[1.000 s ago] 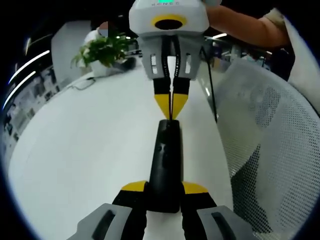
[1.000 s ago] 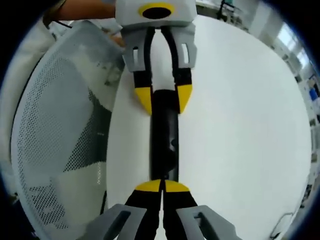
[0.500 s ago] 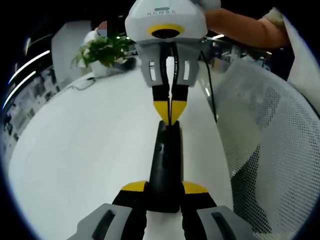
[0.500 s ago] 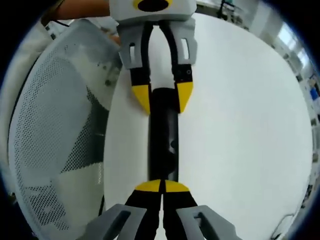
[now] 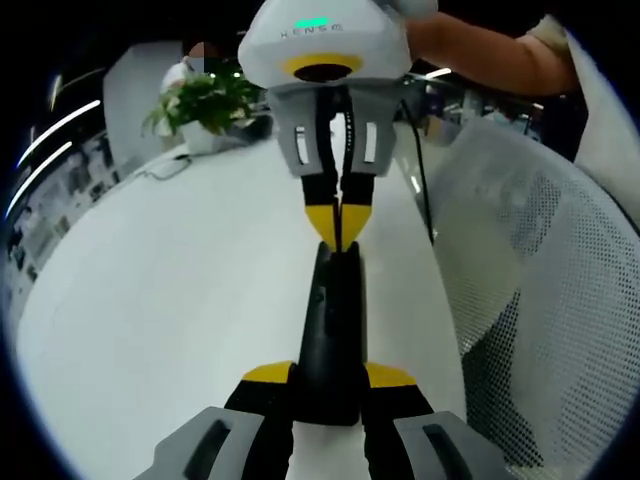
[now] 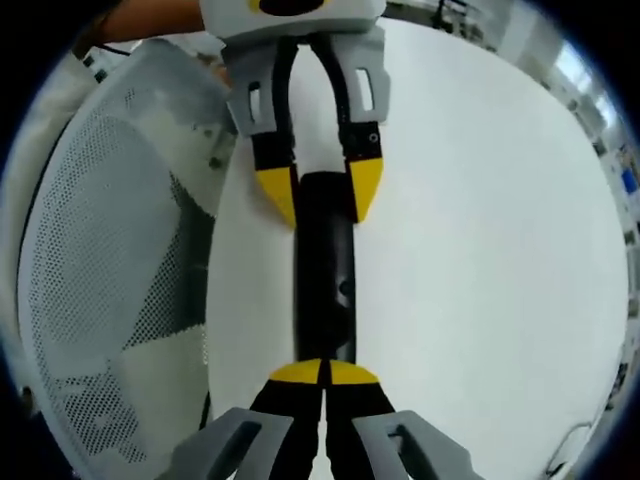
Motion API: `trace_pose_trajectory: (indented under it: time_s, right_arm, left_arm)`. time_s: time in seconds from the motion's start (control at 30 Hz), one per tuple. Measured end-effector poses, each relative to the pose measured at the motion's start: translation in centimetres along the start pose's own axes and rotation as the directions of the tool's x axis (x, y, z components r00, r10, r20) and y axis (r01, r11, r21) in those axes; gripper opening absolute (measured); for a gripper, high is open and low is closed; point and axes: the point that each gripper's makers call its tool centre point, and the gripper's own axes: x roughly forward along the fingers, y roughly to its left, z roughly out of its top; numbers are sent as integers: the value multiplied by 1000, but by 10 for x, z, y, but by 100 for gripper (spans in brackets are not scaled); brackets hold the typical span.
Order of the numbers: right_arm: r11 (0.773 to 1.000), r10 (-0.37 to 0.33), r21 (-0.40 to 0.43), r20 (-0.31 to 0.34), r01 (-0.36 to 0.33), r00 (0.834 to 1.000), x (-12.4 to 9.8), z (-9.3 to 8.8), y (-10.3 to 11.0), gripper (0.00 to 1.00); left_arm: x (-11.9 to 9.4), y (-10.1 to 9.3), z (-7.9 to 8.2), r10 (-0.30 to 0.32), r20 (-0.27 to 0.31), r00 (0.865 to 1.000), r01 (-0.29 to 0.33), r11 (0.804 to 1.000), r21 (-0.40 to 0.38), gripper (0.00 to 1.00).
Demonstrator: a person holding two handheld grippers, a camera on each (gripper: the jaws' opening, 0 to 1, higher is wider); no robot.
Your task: Press the specified remote control buttons in sequence, fully releasing each button before pressing the next.
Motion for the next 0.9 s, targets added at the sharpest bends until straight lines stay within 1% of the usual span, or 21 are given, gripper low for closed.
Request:
trace_pose_trajectory:
  time_s: [0.13,0.3,0.63,0.9]
  right_arm:
    - [1000,7,1,-11,-7,1000,0,0,1,0]
    - [1000,10,21,-14,-10,1000,0,0,0,0]
    - [996,30,80,12,-31,999,-1,-1,-1,0]
    - [998,13,57,-10,-13,1000,-1,-1,-1,0]
  left_arm:
    - [0,0,0,0,-1,1000,0,1000,0,24]
    - [0,0,0,0,-2,1000,0,1000,-1,24]
    - [1,1,0,1,-2,1000,-1,1000,-2,24]
    - [1,1,0,1,5,1000,-1,1000,-2,24]
